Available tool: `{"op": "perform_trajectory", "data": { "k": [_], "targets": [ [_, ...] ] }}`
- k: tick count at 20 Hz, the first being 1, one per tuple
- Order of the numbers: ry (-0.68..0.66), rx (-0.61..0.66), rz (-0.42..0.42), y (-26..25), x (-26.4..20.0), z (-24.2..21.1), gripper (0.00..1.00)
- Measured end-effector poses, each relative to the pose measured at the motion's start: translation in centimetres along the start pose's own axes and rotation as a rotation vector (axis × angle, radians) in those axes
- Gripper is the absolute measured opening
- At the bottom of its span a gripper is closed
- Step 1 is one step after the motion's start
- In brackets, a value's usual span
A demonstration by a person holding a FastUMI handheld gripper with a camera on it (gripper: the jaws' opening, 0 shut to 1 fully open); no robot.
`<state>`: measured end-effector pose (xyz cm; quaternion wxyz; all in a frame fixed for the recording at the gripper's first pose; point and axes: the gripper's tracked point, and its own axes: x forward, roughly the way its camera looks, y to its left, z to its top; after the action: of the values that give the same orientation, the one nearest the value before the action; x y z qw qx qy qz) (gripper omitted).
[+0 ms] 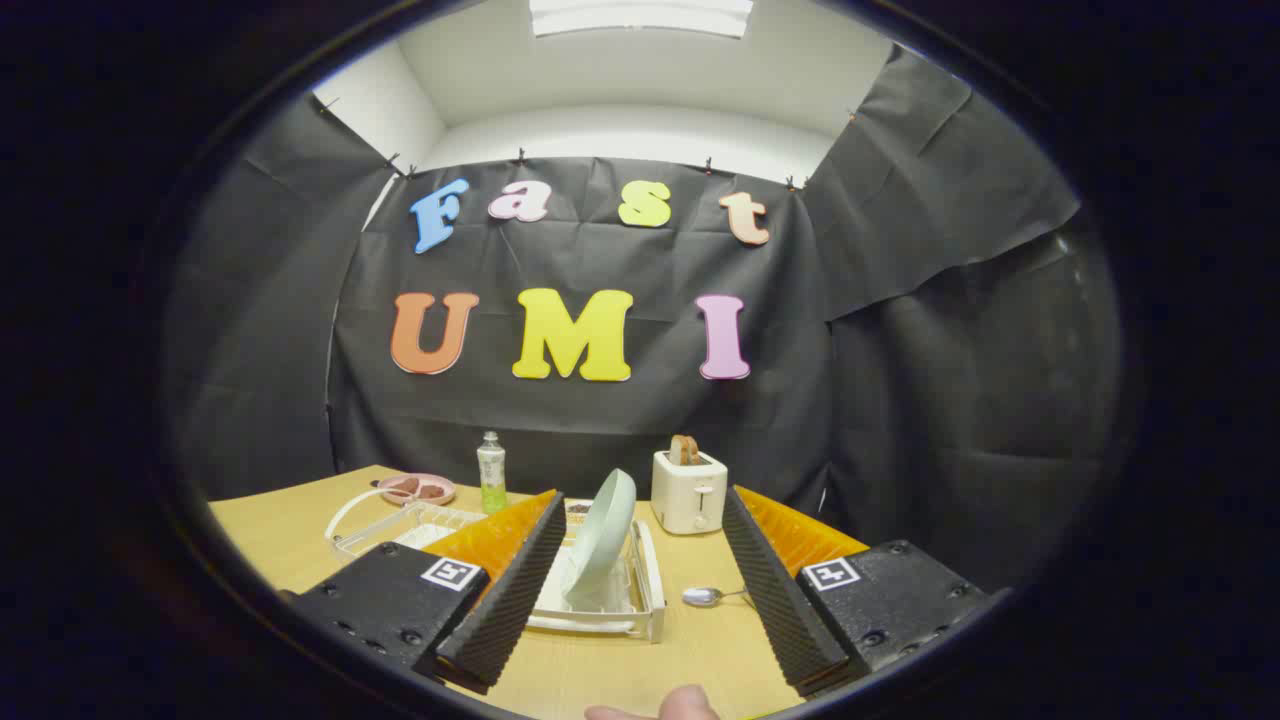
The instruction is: Take the plate from the dish rack, then take the spoon from the basket and place it into the plate.
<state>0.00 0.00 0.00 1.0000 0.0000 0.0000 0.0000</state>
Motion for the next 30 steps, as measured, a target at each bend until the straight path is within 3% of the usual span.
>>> {"op": "perform_trajectory", "data": {
  "k": [21,27,30],
  "targets": [
    [0.02,0.005,-0.008,-0.7,0.7,-1.2,1.0],
    [0.066,-0.013,0.054,-0.6,1.5,-2.3,1.0],
    [0.124,0.009,0.181,1.1,1.9,-2.9,1.0]
  ]
}}
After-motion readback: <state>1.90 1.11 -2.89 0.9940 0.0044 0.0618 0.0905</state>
